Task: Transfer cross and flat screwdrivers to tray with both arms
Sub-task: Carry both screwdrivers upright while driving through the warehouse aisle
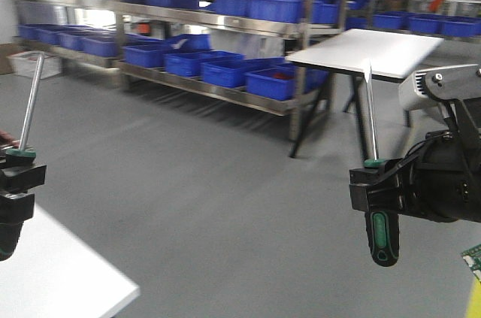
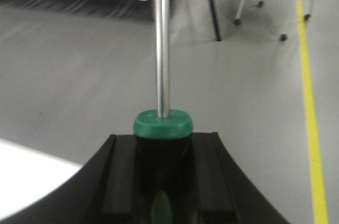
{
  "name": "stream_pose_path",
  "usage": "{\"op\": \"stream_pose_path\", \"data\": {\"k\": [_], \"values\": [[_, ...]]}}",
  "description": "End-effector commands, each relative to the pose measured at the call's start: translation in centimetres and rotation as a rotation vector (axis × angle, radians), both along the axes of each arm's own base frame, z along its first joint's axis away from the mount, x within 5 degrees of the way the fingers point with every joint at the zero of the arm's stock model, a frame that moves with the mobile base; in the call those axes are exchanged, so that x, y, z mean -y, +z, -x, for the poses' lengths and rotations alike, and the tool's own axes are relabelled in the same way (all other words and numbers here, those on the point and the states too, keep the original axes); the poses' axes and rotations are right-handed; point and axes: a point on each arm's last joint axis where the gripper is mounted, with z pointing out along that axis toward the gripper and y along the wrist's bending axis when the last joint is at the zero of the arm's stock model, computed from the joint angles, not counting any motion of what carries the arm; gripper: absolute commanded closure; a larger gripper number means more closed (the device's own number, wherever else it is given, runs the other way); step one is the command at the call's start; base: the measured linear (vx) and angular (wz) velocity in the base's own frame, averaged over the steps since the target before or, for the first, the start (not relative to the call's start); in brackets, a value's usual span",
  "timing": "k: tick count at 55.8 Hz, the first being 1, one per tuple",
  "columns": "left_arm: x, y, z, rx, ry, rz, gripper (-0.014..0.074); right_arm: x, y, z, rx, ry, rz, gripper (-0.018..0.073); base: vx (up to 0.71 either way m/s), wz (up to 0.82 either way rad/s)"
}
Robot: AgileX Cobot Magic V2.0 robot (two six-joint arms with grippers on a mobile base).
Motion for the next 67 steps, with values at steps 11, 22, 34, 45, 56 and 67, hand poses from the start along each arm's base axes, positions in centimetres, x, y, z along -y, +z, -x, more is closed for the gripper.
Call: {"op": "stream_pose_path", "data": {"k": [11, 22, 34, 45, 56, 67], "values": [[-0.11, 2.05, 0.24, 0.117, 0.024, 0.051, 0.0596, 0.23, 2.37, 0.36, 0.132, -0.005, -0.050, 0.0567, 0.15, -0.60], [-0.11, 2.05, 0.24, 0.117, 0.024, 0.051, 0.0596, 0.24, 2.36, 0.37, 0.132, -0.005, -0.049, 0.0567, 0.21, -0.57], [-0.11, 2.05, 0.24, 0.117, 0.024, 0.051, 0.0596, 0.24, 2.36, 0.37, 0.132, -0.005, -0.049, 0.0567, 0.27, -0.53], [-0.11, 2.05, 0.24, 0.117, 0.024, 0.051, 0.0596, 0.24, 2.36, 0.37, 0.131, -0.005, -0.049, 0.0567, 0.33, -0.41], [-0.11, 2.05, 0.24, 0.117, 0.024, 0.051, 0.0596, 0.24, 2.35, 0.37, 0.130, -0.005, -0.049, 0.0567, 0.39, -0.30], [-0.11, 2.05, 0.24, 0.117, 0.024, 0.051, 0.0596, 0.24, 2.35, 0.37, 0.130, -0.005, -0.049, 0.0567, 0.44, -0.15]]}}
